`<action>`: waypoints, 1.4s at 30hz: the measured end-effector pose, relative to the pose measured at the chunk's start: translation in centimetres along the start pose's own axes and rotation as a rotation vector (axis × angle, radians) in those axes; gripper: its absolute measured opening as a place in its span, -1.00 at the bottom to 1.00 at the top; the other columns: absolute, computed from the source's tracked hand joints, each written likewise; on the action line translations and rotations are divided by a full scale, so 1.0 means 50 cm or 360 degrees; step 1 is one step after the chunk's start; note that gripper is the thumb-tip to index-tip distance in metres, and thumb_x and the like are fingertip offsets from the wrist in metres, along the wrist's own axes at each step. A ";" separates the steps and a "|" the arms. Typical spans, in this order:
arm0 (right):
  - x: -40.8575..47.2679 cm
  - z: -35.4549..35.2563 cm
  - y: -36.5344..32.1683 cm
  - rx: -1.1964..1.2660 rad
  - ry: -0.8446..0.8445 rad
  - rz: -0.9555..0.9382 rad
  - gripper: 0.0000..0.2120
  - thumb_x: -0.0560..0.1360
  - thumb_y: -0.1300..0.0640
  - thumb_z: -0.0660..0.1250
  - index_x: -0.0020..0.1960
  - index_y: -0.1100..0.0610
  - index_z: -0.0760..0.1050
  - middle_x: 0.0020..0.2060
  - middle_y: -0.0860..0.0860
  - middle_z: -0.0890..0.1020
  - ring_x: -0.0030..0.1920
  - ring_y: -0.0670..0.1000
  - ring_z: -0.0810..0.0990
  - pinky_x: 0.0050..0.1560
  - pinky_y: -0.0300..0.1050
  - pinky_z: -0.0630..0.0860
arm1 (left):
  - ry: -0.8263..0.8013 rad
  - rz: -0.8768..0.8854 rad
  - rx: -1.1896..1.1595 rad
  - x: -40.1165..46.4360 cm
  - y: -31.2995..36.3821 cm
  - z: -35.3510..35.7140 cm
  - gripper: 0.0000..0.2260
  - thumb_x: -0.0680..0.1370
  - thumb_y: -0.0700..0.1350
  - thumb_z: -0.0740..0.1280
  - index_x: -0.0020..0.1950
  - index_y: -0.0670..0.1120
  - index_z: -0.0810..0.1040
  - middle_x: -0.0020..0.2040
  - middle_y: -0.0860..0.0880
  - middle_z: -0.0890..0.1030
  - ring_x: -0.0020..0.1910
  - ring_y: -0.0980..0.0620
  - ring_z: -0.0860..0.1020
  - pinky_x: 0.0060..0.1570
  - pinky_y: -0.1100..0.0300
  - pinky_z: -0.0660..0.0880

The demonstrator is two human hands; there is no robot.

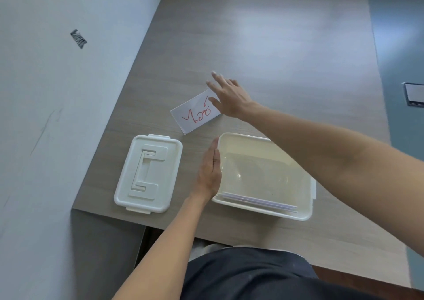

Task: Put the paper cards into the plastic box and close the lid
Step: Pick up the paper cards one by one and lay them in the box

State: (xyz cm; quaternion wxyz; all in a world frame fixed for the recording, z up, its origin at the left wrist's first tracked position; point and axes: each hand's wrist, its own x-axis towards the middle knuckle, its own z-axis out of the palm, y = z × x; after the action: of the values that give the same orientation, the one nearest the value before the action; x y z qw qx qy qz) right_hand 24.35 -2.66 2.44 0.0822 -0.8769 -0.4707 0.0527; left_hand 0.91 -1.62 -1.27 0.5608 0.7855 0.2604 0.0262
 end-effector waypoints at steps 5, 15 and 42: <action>0.063 0.002 -0.014 -0.0125 -0.0176 -0.0165 -0.54 0.65 0.05 0.20 0.51 0.11 0.27 0.42 0.15 0.44 0.44 0.16 0.38 0.46 0.05 0.25 | -0.0010 0.0006 0.0011 0.000 -0.007 0.000 -0.54 0.68 0.11 -0.07 0.59 0.14 0.15 0.42 0.50 0.18 0.44 0.51 0.12 0.33 0.60 0.03; 0.017 -0.012 -0.016 -0.0122 -0.0158 -0.0099 -0.76 0.58 0.36 0.18 0.19 0.22 0.48 0.11 0.14 0.61 0.12 0.22 0.61 -0.03 0.03 0.47 | -0.0042 0.0006 -0.0064 0.000 -0.006 -0.001 -0.55 0.68 0.11 -0.06 0.59 0.16 0.17 0.47 0.42 0.21 0.47 0.47 0.13 0.35 0.58 0.02; -0.547 -0.149 -0.023 0.0057 0.0651 0.0299 -0.69 0.48 0.38 0.33 0.20 0.19 0.56 -0.02 0.08 0.67 -0.07 0.15 0.63 -0.06 -0.06 0.37 | -0.0014 0.0057 -0.0007 -0.010 0.010 -0.005 -0.55 0.71 0.05 -0.07 0.60 0.05 0.19 0.57 0.13 0.27 0.53 0.23 0.20 0.45 0.31 0.10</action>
State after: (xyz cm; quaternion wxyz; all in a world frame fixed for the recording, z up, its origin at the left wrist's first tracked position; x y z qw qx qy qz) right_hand 9.62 -25.55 10.36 0.1863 -0.9077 -0.3595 -0.1105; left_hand 0.59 -1.75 -0.62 0.5632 0.7888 0.2439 0.0334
